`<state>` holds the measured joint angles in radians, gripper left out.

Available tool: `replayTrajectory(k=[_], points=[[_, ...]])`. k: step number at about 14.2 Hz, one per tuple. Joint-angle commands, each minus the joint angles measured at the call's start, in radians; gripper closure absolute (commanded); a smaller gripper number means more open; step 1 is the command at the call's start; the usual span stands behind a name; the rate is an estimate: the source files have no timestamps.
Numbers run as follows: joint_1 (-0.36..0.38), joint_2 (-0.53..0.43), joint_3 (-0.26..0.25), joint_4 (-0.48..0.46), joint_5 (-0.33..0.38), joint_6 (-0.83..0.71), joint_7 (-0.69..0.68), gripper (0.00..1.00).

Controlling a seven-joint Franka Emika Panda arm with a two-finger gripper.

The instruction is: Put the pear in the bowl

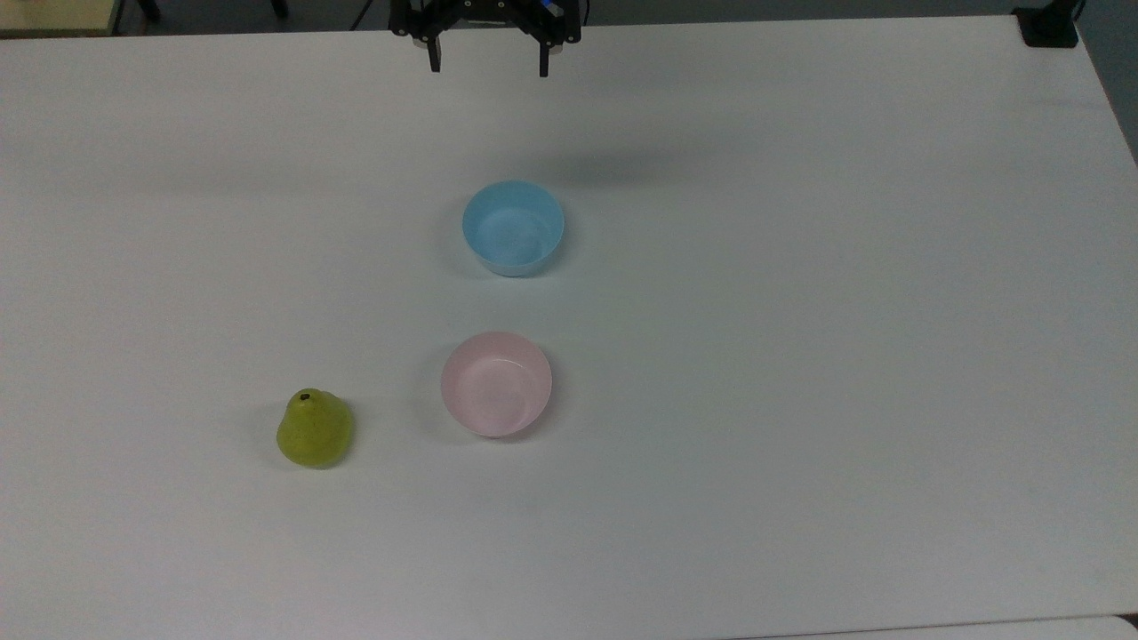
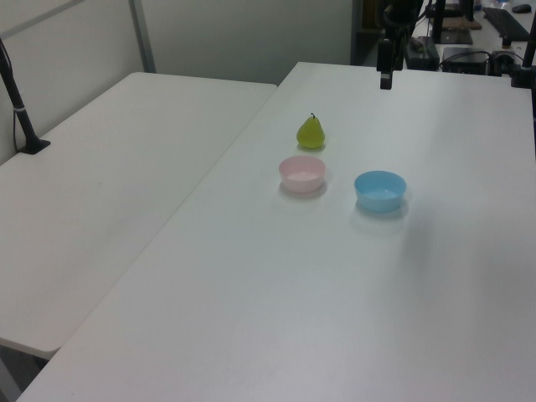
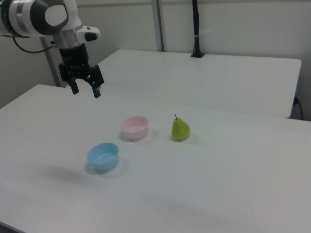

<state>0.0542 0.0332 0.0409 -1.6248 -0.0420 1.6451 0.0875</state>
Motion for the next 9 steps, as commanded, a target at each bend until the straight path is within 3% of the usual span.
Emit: replayTrajectory(k=[1, 9], points=[[0.003, -0.022, -0.022, -0.026, 0.016, -0.001, -0.025, 0.0], [0.007, -0.003, -0.021, -0.021, 0.008, 0.005, -0.025, 0.0]])
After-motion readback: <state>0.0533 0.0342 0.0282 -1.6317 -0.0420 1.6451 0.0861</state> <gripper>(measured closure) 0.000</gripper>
